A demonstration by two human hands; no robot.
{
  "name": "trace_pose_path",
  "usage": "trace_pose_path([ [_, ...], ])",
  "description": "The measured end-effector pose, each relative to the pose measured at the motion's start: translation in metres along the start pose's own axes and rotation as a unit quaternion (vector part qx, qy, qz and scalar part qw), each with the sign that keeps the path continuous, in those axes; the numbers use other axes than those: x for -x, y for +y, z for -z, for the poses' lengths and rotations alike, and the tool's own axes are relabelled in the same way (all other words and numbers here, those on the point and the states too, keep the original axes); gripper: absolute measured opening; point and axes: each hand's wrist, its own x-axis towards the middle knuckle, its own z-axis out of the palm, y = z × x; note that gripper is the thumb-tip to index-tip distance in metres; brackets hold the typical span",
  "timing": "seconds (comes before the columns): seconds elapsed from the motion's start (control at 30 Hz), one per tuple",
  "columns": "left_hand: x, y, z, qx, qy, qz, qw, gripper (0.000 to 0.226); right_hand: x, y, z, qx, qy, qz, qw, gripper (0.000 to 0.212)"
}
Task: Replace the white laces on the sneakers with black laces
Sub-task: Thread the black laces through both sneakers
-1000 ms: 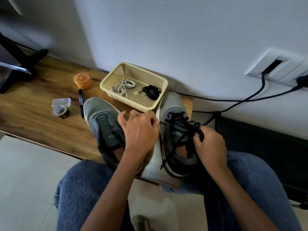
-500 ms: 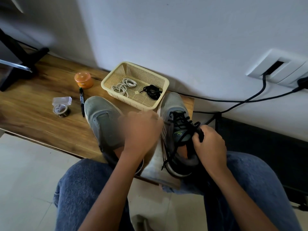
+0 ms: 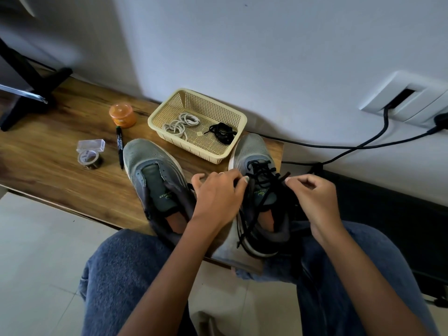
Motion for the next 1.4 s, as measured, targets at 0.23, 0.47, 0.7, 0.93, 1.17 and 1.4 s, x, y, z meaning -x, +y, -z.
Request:
trace_pose_path([
  [0.23,-0.002,-0.002,-0.002,0.014,0.001,0.005,1.000,0.017,-0.004,-0.010,-0.003,0.045,-0.042,-0.013,0.998,0.044],
  [0.47,-0.003,-0.004,0.000,-0.016,0.028,0.023,0.999,0.020,-0.013,-0.026,0.017,-0.079,-0.070,-0.100,0.989,0.019],
  [0.7,-0.004,-0.004,0.005,0.004,0.039,0.038,0.998,0.021,0.003,-0.065,0.068,-0.143,-0.140,-0.039,0.979,0.021],
  [0.93,-0.005,-0.009,0.007,-0.017,0.164,0.008,0.986,0.017,0.030,-0.109,0.093,-0.160,-0.199,0.140,0.957,0.027],
  [1.17,0.004,0.001,0.010,0.058,-0.023,-0.020,0.998,0.032,0.046,-0.111,0.080,-0.165,-0.226,0.129,0.951,0.019],
  [1.4,0.003,-0.002,0.005,0.163,-0.036,0.047,0.985,0.015,0.036,-0.064,0.026,-0.154,-0.145,0.006,0.977,0.014],
])
